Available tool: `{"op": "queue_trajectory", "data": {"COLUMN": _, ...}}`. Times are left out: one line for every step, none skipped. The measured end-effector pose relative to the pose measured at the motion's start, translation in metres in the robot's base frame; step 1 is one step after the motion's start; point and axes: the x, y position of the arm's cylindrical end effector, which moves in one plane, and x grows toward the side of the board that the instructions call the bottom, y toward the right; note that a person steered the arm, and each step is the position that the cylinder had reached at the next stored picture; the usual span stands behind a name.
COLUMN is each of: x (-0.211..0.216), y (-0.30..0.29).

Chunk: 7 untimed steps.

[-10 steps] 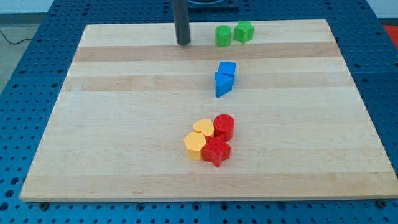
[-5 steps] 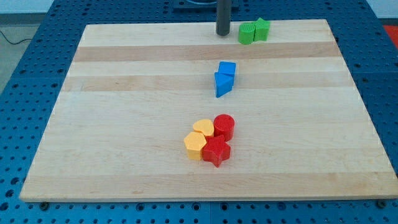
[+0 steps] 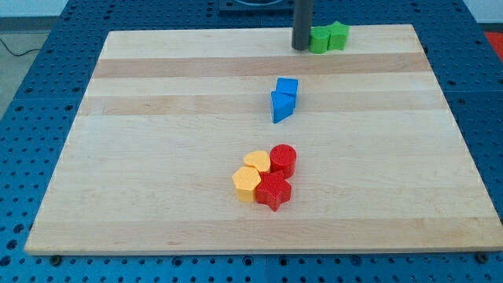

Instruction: Separate the green blocks from blue blocks

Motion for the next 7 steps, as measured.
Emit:
{"op": "queue_trajectory", "data": {"x": -0.004, "y": 0.014}}
{"op": "queue_trajectory", "data": {"x": 0.002, "y": -0.003}}
{"op": "queue_trajectory", "data": {"x": 0.01, "y": -0.003}}
{"op": "queue_trajectory", "data": {"x": 0.008, "y": 0.007}}
{"op": "queue_trajectory", "data": {"x": -0.002, "y": 0.029}}
{"op": "queue_trajectory", "data": {"x": -0.007, "y": 0.044}}
{"op": "queue_trajectory", "data": {"x": -0.004, "y": 0.04}}
